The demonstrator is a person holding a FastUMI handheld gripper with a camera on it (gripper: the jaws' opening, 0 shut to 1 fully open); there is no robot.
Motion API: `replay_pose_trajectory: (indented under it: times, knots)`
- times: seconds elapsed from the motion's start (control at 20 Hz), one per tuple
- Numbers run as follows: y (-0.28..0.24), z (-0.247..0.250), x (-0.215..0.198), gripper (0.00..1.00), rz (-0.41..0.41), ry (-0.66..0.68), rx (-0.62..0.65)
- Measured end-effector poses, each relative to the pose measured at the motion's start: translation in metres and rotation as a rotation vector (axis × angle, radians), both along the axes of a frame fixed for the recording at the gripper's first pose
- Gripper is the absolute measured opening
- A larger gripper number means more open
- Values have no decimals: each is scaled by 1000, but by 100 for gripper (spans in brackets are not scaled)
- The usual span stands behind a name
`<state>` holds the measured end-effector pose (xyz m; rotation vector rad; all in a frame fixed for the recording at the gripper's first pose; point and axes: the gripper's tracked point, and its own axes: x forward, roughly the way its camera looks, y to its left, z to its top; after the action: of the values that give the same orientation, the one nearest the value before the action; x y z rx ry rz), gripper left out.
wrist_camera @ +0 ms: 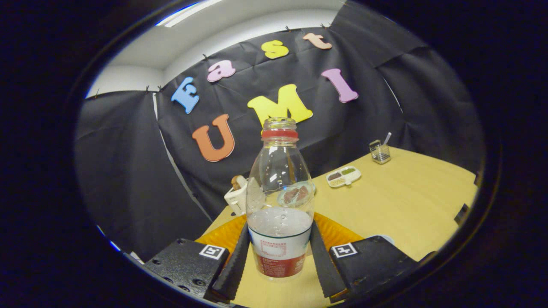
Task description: Take the bottle from table, then pour the juice into the cup, finally place the bottle on the coaster
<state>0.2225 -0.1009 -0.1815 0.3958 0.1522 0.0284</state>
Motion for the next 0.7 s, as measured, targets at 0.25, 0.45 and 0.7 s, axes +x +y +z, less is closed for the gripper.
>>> replay_pose_trajectory:
  times: [0.25,0.45,0.7]
  knots:
    - [-10,-16,30,76,-46,-42,-301]
    - [-1,-42,60,77,-44,-38,-397]
    - [23,-92,97,78,-2,19,-404]
